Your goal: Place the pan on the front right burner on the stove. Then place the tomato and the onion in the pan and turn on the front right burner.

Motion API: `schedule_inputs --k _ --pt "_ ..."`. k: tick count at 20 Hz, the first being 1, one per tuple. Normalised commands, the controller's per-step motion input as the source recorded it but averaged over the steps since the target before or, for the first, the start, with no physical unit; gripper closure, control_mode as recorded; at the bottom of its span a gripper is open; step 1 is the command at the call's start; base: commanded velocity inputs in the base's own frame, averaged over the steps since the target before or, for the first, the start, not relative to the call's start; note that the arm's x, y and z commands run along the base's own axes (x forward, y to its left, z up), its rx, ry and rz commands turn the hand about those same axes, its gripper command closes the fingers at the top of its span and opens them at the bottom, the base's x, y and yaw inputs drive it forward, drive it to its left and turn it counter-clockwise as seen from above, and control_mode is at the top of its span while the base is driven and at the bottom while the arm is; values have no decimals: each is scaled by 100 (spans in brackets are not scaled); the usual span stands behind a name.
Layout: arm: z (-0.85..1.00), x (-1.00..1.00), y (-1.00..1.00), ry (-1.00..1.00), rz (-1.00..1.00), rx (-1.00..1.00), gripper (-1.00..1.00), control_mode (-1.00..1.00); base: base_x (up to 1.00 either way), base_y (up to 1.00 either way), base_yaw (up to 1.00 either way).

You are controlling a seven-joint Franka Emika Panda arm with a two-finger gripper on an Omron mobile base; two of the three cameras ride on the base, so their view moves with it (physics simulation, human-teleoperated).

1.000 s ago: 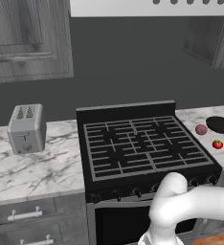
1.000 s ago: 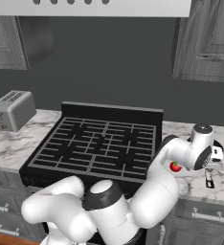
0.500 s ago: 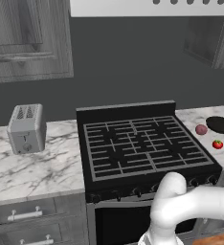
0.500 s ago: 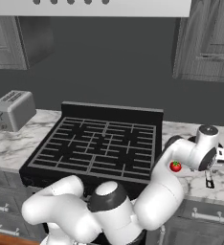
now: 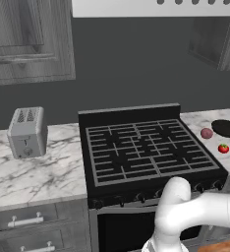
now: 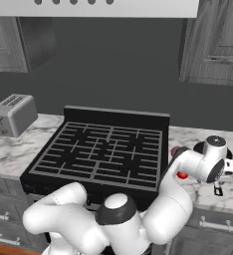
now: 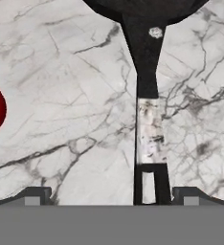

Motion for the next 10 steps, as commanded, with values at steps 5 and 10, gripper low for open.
schedule_inputs --k 5,10 --pt "-18 2 0 0 0 0 -100 -100 0 0 0" --pt "-8 2 0 0 0 0 -100 -100 0 0 0"
